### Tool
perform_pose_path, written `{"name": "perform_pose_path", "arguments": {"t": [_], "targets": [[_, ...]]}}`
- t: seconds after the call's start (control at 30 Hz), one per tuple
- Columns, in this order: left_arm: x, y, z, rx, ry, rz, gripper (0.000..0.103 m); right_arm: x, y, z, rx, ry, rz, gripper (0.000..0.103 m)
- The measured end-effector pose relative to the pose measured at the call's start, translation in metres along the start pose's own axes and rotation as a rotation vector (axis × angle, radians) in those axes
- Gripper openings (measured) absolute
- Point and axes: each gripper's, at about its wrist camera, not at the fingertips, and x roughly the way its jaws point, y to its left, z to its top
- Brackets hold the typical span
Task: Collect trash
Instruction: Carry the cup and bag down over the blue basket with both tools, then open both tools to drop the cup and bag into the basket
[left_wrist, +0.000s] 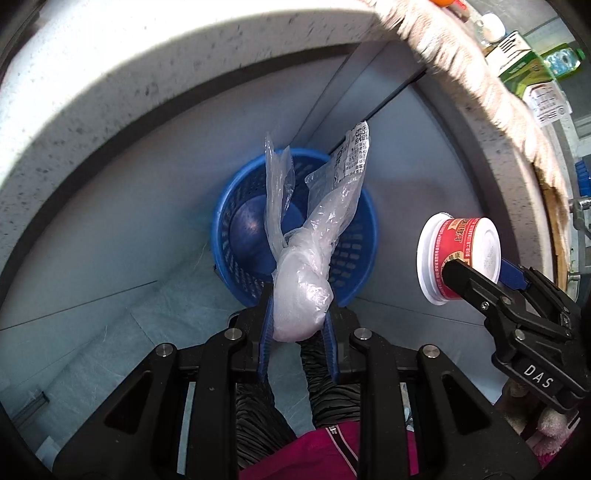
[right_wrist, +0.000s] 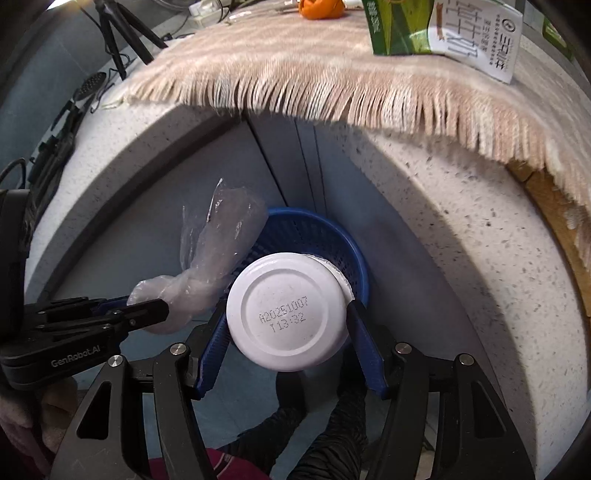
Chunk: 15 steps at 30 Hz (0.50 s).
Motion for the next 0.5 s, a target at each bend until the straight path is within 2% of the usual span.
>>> {"name": "perform_pose_path", "arguments": {"t": [0.3, 0.5], "targets": [[0.025, -0.002, 0.012, -0.007, 0.034, 0.032, 0.023, 0.023, -0.003, 0.001, -0.002, 0.028, -0.020, 0.062], [0.022, -0.007, 0.013, 0.007, 0.028, 0.052, 0.023, 0.027, -0.003, 0.005, -0.006, 0.025, -0.033, 0.062]]}}
